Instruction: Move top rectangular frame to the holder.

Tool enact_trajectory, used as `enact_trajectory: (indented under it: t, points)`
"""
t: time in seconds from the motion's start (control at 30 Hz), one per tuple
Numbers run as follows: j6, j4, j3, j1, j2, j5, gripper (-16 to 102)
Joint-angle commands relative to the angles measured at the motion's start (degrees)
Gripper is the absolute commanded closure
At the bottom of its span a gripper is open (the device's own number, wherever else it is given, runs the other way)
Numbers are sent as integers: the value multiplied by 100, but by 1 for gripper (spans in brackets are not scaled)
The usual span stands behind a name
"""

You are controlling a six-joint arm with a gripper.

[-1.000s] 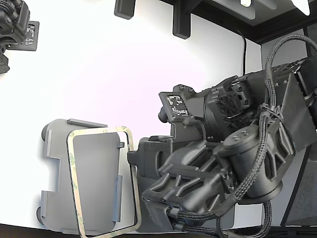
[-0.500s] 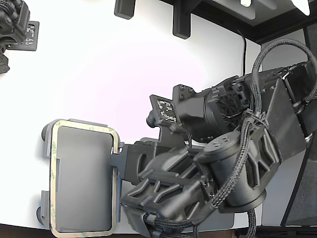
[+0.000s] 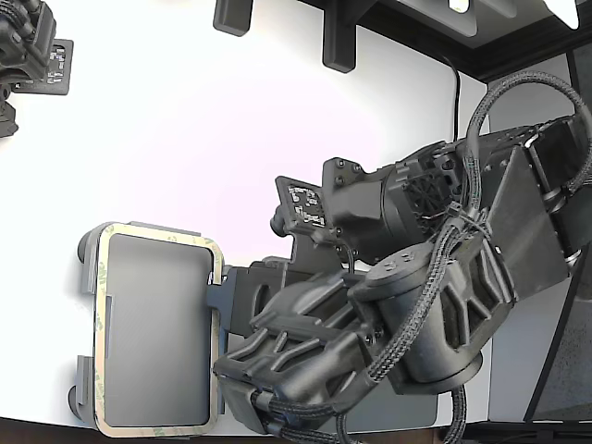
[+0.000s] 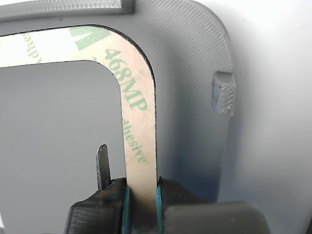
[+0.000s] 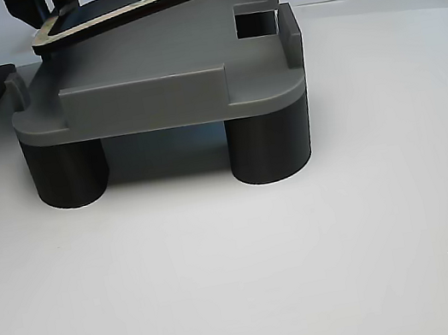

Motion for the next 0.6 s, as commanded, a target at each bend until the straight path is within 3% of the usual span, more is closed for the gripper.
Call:
enact_trajectory:
  t: [0.0, 0.57]
  points:
    - [18, 62, -123, -88, 79, -9, 98]
    - [132, 53, 18, -79, 70, -167, 98]
